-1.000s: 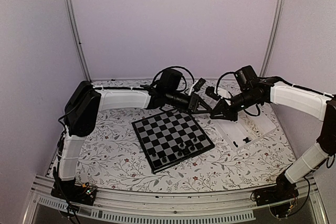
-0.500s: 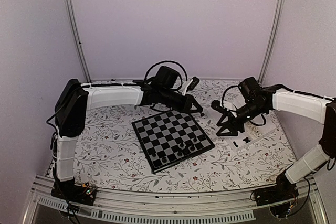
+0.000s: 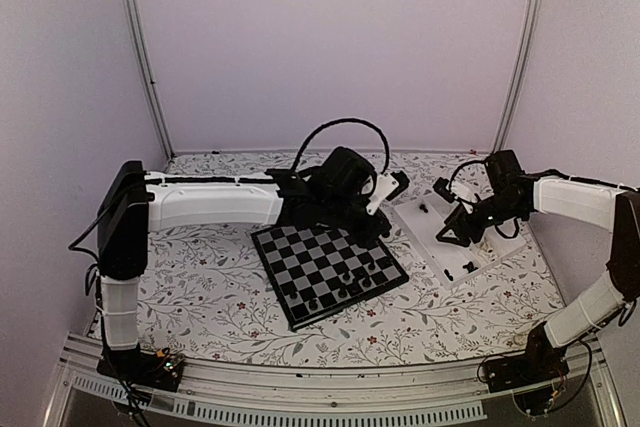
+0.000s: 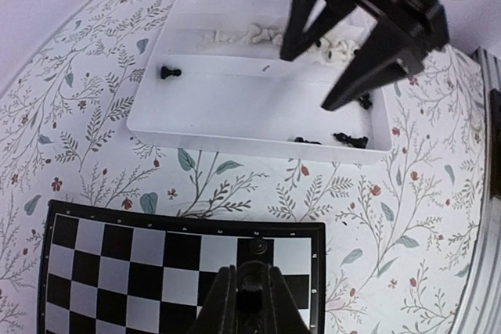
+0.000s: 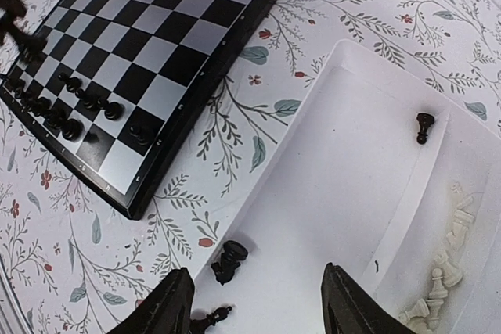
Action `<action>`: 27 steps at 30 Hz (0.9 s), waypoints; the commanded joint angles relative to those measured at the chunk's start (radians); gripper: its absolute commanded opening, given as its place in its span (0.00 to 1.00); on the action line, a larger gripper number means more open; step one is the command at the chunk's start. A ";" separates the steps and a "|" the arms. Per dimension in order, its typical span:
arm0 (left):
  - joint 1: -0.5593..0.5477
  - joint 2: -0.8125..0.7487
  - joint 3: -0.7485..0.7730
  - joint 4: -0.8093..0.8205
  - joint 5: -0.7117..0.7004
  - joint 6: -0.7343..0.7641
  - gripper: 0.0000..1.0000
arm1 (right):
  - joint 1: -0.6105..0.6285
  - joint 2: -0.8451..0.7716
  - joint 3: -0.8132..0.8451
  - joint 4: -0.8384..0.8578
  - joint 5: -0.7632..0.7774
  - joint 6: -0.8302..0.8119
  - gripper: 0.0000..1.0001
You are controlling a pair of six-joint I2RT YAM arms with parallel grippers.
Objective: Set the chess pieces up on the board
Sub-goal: Place the chess piece on the chessboard.
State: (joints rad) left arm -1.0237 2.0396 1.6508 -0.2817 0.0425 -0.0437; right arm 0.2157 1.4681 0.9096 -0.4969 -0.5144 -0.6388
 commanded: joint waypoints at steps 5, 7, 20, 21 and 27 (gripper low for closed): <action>-0.095 0.094 0.064 -0.048 -0.168 0.168 0.03 | -0.007 0.053 -0.009 0.063 0.147 0.052 0.60; -0.109 0.115 0.082 -0.051 -0.172 0.178 0.03 | -0.017 0.060 -0.007 0.071 0.171 0.062 0.60; -0.141 0.224 0.165 -0.079 -0.166 0.195 0.03 | -0.044 0.102 -0.002 0.063 0.203 0.079 0.60; -0.141 0.228 0.170 -0.085 -0.159 0.193 0.03 | -0.045 0.105 -0.002 0.063 0.203 0.079 0.60; -0.144 0.243 0.178 -0.119 -0.123 0.186 0.03 | -0.045 0.113 0.000 0.061 0.204 0.077 0.60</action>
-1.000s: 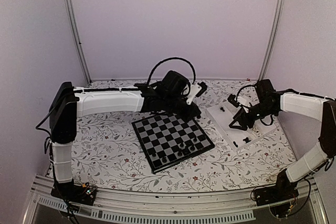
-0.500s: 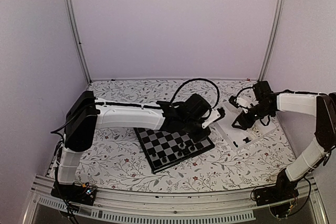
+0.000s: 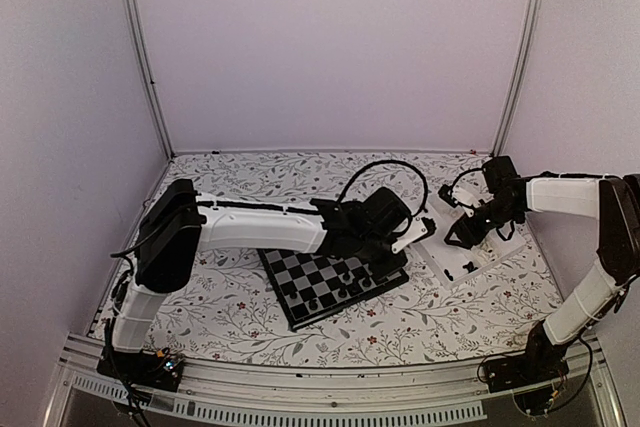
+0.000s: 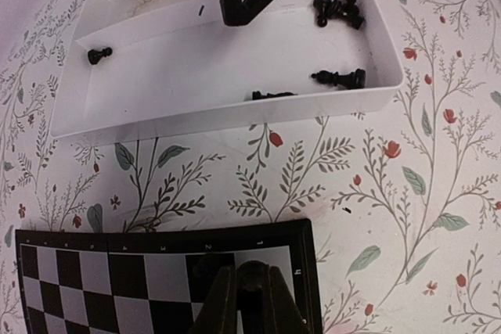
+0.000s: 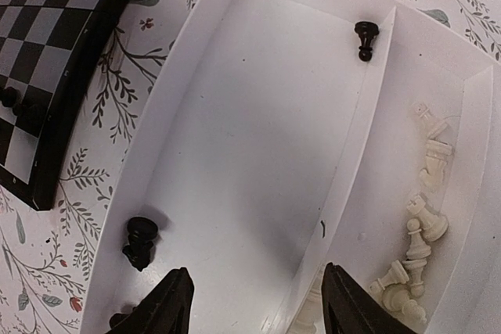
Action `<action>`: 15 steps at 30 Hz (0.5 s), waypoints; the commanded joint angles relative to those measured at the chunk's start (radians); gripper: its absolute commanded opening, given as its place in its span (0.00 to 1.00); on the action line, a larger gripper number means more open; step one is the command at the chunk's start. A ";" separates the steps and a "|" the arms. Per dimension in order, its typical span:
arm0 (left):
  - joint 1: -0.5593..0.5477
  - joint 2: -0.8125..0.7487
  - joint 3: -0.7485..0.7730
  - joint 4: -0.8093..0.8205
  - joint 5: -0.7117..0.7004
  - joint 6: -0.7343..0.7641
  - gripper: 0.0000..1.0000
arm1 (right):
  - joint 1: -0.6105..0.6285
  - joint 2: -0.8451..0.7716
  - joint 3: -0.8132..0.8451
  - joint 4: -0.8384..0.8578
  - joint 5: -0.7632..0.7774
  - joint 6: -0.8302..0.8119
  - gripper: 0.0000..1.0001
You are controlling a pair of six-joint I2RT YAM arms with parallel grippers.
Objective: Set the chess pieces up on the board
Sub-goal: Place the chess piece on the chessboard.
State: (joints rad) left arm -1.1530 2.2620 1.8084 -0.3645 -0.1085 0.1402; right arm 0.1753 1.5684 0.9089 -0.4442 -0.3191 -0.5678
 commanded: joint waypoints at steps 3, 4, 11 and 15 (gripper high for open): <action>-0.016 0.021 0.017 -0.047 0.023 0.001 0.03 | -0.005 0.013 0.002 0.004 0.004 0.006 0.60; -0.016 0.025 0.016 -0.050 0.018 0.001 0.03 | -0.006 0.014 0.004 0.002 0.000 0.006 0.60; -0.016 0.055 0.035 -0.073 0.018 -0.001 0.03 | -0.005 0.030 0.011 -0.011 -0.008 0.008 0.60; -0.016 0.066 0.048 -0.084 0.010 -0.002 0.08 | -0.006 0.037 0.015 -0.014 -0.009 0.007 0.60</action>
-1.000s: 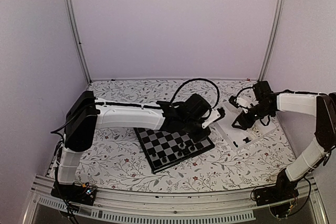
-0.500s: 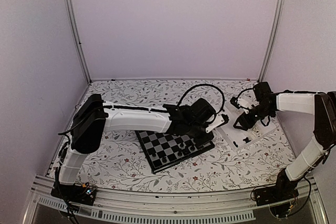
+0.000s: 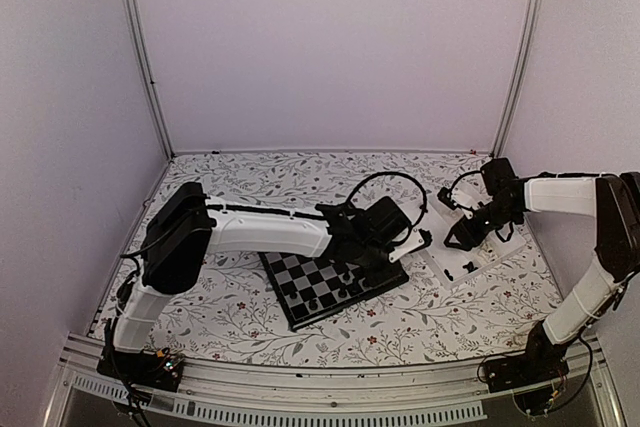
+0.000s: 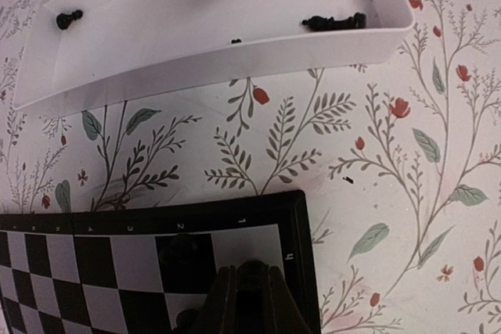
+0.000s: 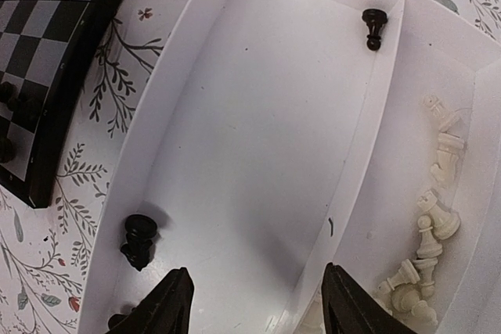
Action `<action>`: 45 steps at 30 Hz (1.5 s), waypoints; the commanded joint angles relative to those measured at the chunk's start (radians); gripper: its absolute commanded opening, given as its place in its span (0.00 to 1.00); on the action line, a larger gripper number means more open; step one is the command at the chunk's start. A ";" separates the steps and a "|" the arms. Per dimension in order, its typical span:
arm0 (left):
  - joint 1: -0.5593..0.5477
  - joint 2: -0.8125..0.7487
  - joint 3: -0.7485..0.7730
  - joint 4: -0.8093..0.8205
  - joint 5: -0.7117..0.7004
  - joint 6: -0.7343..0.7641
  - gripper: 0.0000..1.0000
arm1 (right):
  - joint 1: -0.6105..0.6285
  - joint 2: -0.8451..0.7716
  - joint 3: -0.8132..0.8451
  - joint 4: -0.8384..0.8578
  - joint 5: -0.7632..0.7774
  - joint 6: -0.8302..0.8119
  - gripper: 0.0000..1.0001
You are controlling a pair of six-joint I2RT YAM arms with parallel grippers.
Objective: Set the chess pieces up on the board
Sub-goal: Place the chess piece on the chessboard, then pick up the chess piece from the storage box.
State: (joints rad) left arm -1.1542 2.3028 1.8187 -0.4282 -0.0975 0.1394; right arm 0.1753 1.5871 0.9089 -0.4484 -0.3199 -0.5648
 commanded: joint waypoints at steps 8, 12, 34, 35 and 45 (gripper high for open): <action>-0.015 0.028 0.052 -0.018 0.004 -0.015 0.17 | -0.006 0.027 0.019 -0.016 -0.014 0.003 0.60; -0.015 0.028 0.055 -0.017 -0.002 -0.016 0.21 | -0.005 0.024 0.019 -0.016 -0.016 0.002 0.60; 0.007 -0.192 -0.014 0.054 -0.011 -0.050 0.31 | 0.018 -0.057 0.027 -0.357 -0.085 -0.400 0.49; 0.008 -0.197 -0.015 0.056 -0.006 -0.054 0.31 | 0.031 -0.057 0.018 -0.331 -0.061 -0.393 0.49; 0.018 -0.209 -0.044 0.063 -0.012 -0.061 0.31 | 0.133 0.037 -0.013 -0.306 0.021 -0.397 0.51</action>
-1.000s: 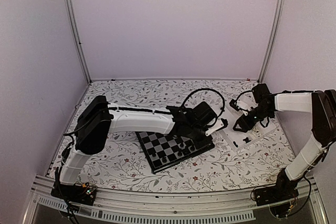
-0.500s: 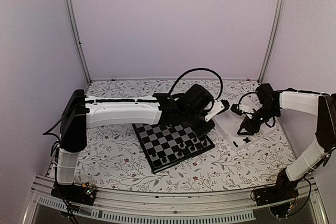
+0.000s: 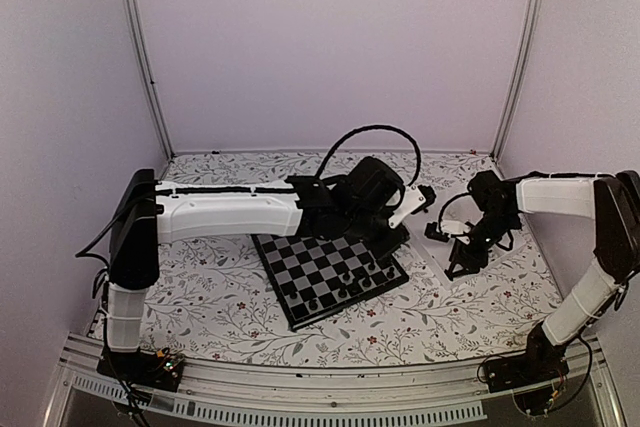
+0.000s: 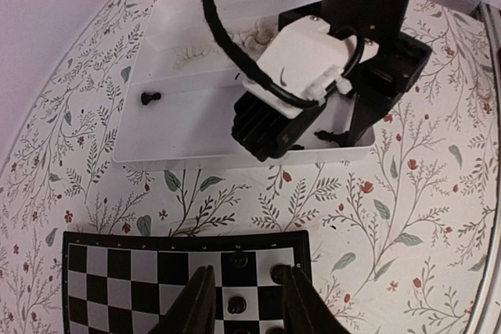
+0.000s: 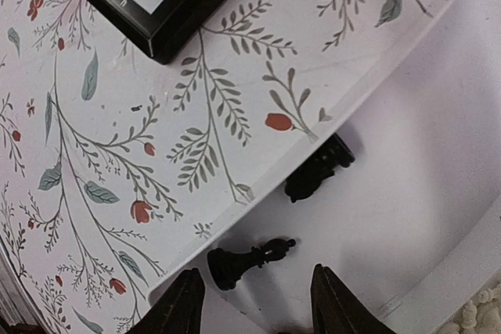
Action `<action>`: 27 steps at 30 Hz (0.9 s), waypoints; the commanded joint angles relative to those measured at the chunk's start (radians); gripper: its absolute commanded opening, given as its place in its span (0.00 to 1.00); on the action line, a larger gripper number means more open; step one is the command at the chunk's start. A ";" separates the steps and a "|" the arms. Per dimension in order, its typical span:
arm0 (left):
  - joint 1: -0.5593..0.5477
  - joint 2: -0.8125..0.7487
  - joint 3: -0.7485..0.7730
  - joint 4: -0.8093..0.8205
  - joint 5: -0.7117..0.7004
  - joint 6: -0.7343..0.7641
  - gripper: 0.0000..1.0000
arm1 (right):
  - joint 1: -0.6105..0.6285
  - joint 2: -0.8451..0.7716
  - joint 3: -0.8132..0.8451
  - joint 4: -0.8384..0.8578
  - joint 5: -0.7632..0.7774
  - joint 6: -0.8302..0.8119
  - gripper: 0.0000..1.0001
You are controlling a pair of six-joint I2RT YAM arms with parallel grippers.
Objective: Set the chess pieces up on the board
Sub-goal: Pick up the chess piece from the storage box.
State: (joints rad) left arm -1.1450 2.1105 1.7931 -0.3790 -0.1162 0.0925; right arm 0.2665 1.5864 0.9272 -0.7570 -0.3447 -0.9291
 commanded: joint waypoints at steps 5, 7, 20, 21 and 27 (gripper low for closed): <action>0.011 -0.015 -0.028 0.028 0.016 -0.029 0.31 | 0.057 0.085 -0.025 0.046 0.101 -0.011 0.51; 0.013 -0.011 -0.028 0.030 0.022 -0.035 0.31 | 0.054 0.103 -0.011 0.076 0.141 0.022 0.48; 0.017 -0.005 -0.051 0.040 0.033 -0.042 0.31 | -0.020 0.156 0.061 0.063 0.109 0.090 0.20; 0.019 -0.004 -0.051 0.042 0.035 -0.043 0.31 | -0.023 0.159 0.065 0.057 0.099 0.094 0.18; 0.023 -0.007 -0.056 0.045 0.051 -0.055 0.31 | -0.044 0.133 0.102 -0.003 0.009 0.112 0.16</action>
State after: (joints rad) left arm -1.1370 2.1105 1.7512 -0.3584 -0.0856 0.0536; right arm 0.2405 1.7226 0.9913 -0.7002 -0.2710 -0.8436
